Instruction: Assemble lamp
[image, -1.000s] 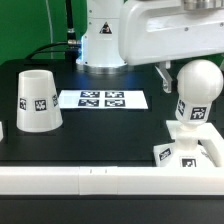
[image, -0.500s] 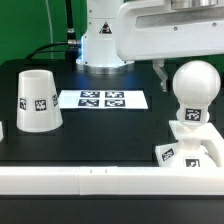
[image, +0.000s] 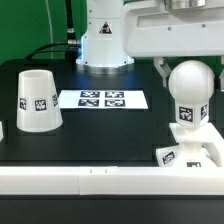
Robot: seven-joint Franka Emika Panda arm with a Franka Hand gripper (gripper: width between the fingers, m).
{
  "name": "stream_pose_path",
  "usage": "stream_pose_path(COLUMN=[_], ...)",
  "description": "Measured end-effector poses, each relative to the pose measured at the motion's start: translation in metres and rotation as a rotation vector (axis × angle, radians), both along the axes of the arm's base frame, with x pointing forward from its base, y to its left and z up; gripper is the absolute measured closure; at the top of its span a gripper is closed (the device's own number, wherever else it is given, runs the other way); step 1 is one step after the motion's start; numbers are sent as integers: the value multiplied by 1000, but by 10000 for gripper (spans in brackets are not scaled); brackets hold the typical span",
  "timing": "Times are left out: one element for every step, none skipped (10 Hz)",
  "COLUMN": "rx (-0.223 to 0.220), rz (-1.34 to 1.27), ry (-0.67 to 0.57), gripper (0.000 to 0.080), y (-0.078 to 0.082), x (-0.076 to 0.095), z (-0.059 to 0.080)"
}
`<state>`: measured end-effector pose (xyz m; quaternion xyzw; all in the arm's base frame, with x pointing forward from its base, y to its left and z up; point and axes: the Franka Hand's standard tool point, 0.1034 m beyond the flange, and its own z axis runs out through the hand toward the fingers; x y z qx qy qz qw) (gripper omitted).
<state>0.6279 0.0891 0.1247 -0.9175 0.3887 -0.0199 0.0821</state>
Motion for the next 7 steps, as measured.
stream_pose_path(rx=[11,21,27,41,49,56,48], rz=[-85,-174,-215,-282,-322,-334,-284], ry=[13,27,36,49,55,57,52], gripper=[223,223,223,223,223,165,165], y=[1,3,5,6,7,9,8], x=[0,-1,-1,-1,-1,-1,-1], z=[0,0,0,1,1,1,0])
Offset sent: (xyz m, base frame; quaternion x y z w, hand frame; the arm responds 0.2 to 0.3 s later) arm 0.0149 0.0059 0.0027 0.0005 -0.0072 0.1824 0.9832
